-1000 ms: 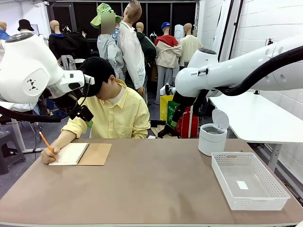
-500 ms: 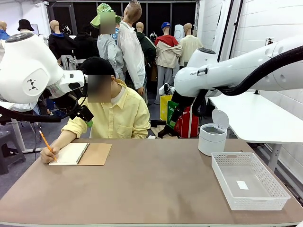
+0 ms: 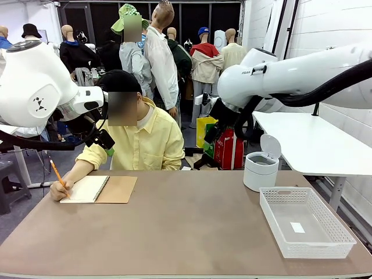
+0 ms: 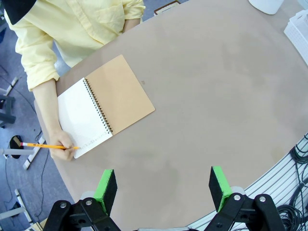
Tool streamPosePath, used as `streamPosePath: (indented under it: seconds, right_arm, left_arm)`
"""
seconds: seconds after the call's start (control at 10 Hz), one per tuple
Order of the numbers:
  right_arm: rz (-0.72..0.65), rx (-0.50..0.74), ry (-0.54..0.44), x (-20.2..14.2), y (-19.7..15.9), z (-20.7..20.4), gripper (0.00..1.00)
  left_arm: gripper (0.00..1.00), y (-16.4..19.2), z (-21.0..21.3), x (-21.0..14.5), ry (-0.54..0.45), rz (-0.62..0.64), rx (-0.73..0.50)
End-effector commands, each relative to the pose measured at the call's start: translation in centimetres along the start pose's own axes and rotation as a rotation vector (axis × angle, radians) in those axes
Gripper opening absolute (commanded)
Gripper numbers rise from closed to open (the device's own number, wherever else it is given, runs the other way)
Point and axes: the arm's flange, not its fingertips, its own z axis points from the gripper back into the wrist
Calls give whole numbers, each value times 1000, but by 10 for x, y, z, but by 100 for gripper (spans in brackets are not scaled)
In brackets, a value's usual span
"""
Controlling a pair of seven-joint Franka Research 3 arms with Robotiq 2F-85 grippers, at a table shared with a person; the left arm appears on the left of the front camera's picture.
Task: Sort the paper based on its condition.
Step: If a person hands you a paper, place it in the Organizing basket , and if it's crumpled, put it in the Trash can.
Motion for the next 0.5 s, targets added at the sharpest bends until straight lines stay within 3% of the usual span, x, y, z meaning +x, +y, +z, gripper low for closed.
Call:
streamPosePath:
  seconds: [0.0, 0.4]
  right_arm:
    - [-22, 7, -67, -18, 22, 6, 100]
    - [3, -9, -130, -23, 50, 14, 100]
  left_arm:
    - [100, 1, 0, 0, -6, 0, -2]
    - [100, 1, 0, 0, -6, 0, -2]
